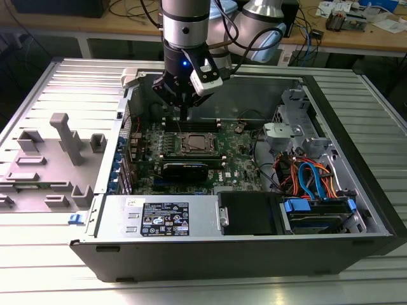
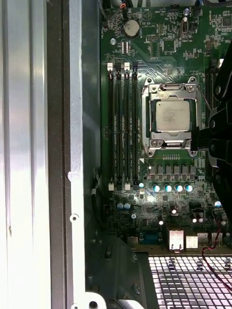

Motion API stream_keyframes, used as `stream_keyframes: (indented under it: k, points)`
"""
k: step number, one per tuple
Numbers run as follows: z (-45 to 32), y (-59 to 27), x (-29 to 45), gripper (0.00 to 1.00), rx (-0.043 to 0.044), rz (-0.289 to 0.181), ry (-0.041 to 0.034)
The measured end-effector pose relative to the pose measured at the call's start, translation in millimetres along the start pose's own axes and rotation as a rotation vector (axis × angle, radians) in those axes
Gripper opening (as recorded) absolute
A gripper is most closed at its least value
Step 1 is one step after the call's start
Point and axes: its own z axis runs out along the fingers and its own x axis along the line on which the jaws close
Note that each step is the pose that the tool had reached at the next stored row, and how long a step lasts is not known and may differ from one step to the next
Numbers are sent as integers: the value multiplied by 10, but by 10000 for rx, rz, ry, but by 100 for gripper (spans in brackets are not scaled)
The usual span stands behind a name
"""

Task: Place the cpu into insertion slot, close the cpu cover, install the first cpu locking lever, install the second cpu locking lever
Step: 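Install the first cpu locking lever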

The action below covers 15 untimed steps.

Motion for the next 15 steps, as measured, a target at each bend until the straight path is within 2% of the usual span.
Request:
stream_keyframes:
  k: [9, 10, 11, 12, 15]
  points:
    - [0, 0, 2, 11, 1, -102, 1]
    - [1, 0, 4, 11, 2, -210, 1]
    - [2, 0, 6, 11, 6, -598, 2]
    - [2, 0, 6, 11, 7, -731, 3]
    - [3, 0, 6, 11, 6, -827, 3]
